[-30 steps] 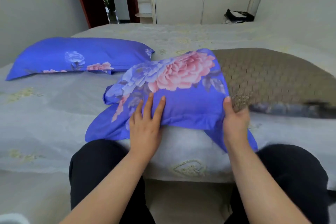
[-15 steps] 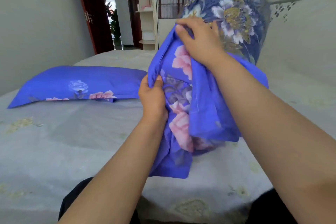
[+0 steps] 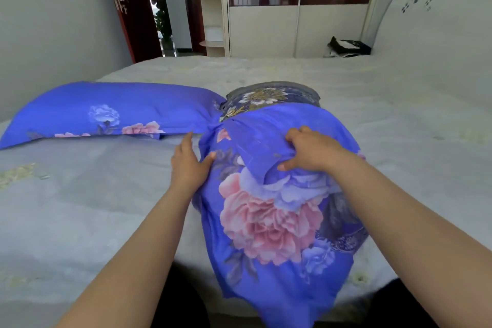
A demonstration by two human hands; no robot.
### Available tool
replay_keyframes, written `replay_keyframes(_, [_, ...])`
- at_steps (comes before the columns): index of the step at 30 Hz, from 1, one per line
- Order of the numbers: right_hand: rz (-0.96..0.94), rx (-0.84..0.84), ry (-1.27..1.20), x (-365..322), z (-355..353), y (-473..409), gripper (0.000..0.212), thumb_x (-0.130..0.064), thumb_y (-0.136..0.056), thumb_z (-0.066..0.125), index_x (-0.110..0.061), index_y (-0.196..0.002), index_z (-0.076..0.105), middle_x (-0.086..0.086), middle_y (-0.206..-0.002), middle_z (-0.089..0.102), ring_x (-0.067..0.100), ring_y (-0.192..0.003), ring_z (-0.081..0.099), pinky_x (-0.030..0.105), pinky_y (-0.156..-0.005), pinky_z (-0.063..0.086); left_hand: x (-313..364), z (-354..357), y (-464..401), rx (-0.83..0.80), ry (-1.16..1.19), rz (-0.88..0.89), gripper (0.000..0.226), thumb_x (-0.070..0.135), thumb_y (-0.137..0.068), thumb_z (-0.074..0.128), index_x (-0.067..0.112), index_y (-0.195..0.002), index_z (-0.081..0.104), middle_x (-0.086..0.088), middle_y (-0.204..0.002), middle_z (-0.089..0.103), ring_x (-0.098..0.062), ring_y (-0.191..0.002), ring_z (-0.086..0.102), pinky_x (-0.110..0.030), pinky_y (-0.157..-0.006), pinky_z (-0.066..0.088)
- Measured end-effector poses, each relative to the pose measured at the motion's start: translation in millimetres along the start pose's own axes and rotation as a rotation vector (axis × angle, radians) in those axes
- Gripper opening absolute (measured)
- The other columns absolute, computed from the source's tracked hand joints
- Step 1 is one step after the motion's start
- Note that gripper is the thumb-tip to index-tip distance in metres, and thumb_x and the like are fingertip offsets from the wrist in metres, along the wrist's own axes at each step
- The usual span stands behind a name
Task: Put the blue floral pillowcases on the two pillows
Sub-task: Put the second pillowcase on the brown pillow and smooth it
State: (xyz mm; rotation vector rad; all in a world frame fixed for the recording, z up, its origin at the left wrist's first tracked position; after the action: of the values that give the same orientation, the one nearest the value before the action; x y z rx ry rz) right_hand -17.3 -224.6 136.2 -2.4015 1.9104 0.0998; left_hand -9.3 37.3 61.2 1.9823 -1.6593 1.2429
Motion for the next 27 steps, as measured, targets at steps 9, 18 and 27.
replay_keyframes(9, [0.071, 0.348, -0.701, 2, -42, -24, 0.011, -0.028, -0.092, 0.054, -0.028, -0.081, 0.059, 0.002, -0.091, 0.069, 0.019, -0.072, 0.061, 0.032, -0.074, 0.051, 117, 14, -26, -0.469, 0.011, 0.276, 0.013, 0.009, -0.086, 0.050, 0.018, -0.086, 0.059, -0.006, -0.070, 0.062, -0.020, -0.060, 0.055, -0.025, -0.056, 0.046])
replay_keyframes(18, [0.094, 0.343, -0.492, 60, 28, -5, 0.077, -0.052, -0.080, 0.065, -0.023, -0.144, 0.031, 0.009, -0.150, 0.024, 0.024, -0.139, 0.029, 0.037, -0.113, 0.027, 75, 6, -71, -0.335, 0.177, -0.134, 0.083, 0.018, -0.092, 0.057, 0.023, -0.151, -0.002, -0.003, -0.144, 0.037, -0.023, -0.122, 0.047, -0.029, -0.088, 0.041])
replay_keyframes(27, [0.194, -0.018, -1.151, 101, 57, 14, 0.036, -0.023, -0.084, 0.069, -0.013, -0.117, 0.058, 0.003, -0.106, 0.065, 0.010, -0.084, 0.064, 0.020, -0.074, 0.051, 49, 20, -33, -0.296, -0.229, 0.343, 0.017, 0.033, -0.084, 0.068, 0.020, -0.092, 0.061, -0.008, -0.098, 0.056, -0.027, -0.090, 0.057, -0.034, -0.084, 0.045])
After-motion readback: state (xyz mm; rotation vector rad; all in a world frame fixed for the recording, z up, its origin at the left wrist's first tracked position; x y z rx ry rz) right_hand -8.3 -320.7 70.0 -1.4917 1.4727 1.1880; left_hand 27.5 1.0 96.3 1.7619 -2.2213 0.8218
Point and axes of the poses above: each hand's wrist, its own y-axis away from the middle knuckle, its own z-axis out of the palm, x = y × z, the point moved 1 cm from there along -y, towards the middle knuckle
